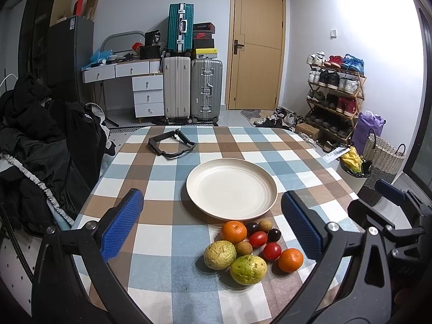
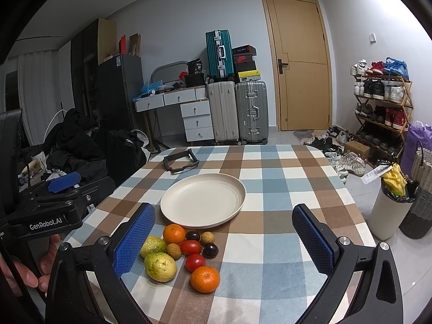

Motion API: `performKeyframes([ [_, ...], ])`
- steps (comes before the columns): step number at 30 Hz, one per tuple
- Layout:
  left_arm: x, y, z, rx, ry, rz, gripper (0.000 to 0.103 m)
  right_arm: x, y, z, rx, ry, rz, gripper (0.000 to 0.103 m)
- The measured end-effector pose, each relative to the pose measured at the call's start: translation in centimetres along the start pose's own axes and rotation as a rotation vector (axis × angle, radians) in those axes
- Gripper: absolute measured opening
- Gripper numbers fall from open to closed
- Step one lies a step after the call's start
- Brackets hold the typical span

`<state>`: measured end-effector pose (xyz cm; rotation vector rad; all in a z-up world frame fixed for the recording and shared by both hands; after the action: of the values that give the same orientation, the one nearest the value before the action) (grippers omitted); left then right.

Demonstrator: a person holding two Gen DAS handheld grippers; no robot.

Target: Organize fruits

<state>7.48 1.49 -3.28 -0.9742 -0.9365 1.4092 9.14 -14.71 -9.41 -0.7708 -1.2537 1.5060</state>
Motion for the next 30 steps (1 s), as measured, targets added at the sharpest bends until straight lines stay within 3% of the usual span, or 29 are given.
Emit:
performKeyframes([
  [13, 0.9, 1.8, -2.1, 0.055, 0.038, 0.034, 0.102, -0.2, 1.2, -0.7, 0.021, -0.002, -0.018, 0.103],
  [30, 3.0, 10.8, -10.1, 0.305, 0.211, 0.204, 0.098, -1.7, 4.0, -4.1, 0.115, -0.013, -0.071, 0.103],
])
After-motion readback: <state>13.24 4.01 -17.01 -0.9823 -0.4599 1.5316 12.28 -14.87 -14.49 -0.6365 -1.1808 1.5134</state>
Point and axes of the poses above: each gripper's, at about its wrist camera, not at the fingertips, and z roughly against the way its jaws point, x to its left, y to its underside, the point moved 10 cm from there along -z, roughly the way its jaws point, and after that the axes turned 8 degrees about -x, right-handed, at the moved point
